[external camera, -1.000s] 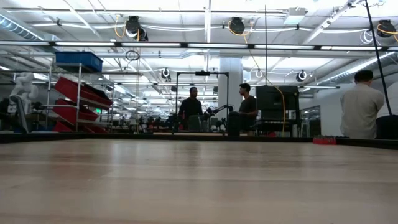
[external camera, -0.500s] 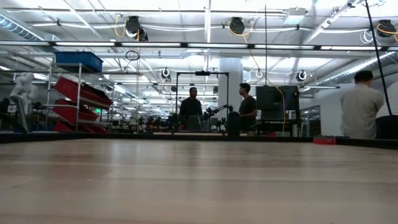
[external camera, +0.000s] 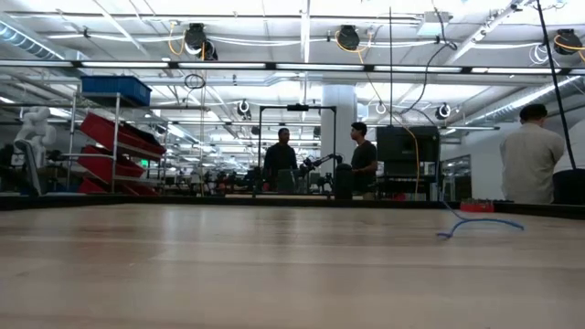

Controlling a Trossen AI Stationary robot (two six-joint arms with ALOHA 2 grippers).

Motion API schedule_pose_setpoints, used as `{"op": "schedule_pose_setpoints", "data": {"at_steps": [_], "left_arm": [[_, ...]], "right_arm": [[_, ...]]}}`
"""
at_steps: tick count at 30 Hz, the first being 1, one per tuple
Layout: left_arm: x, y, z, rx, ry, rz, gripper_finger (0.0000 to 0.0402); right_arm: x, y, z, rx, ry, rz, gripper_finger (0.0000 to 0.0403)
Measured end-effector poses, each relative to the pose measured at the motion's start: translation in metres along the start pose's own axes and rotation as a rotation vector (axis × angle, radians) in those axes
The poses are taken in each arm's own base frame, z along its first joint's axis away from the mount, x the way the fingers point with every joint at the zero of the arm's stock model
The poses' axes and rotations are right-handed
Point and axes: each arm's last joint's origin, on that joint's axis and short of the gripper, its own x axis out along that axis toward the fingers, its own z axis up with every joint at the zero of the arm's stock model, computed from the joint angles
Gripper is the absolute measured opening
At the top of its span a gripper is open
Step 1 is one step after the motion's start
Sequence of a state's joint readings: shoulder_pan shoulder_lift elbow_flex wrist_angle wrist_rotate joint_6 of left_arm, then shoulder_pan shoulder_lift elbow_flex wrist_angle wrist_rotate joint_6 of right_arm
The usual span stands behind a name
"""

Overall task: Coil cords
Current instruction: Coil the blue wire onto the black spool

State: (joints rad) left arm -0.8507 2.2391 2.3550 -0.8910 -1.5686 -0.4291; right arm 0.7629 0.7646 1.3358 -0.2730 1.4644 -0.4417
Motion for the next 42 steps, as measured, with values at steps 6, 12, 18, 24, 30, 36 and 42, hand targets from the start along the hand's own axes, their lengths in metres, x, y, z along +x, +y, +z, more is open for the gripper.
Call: {"op": "schedule_pose_setpoints", "data": {"at_steps": [6, 12, 18, 24, 30, 36, 42], "left_arm": [[0.054, 0.008, 0.015, 0.011, 0.074, -0.036, 0.0219], [0.090, 0.002, 0.050, -0.046, -0.078, -0.488, 0.0219], [0.097, 0.005, 0.062, -0.083, -0.186, -0.570, 0.0219], [0.095, -0.003, 0.040, 0.026, -0.065, -0.326, 0.0219], [0.108, -0.012, 0.021, -0.013, -0.024, -0.303, 0.0219], [0.118, -0.030, -0.007, 0.009, 0.016, -0.279, 0.0219], [0.124, -0.029, -0.007, -0.029, 0.021, -0.271, 0.0219]], "right_arm": [[-0.003, 0.031, -0.010, -0.048, -0.003, 0.120, 0.0000], [-0.009, 0.052, -0.022, -0.038, 0.015, 0.276, 0.0000], [-0.015, 0.070, -0.032, -0.048, 0.052, 0.371, 0.0000], [-0.022, 0.093, -0.046, -0.095, 0.102, 0.416, 0.0000], [-0.031, 0.117, -0.053, -0.123, 0.126, 0.474, 0.0000], [-0.039, 0.130, -0.057, -0.142, 0.128, 0.506, 0.0000], [-0.041, 0.134, -0.056, -0.122, 0.139, 0.545, 0.0000]]}}
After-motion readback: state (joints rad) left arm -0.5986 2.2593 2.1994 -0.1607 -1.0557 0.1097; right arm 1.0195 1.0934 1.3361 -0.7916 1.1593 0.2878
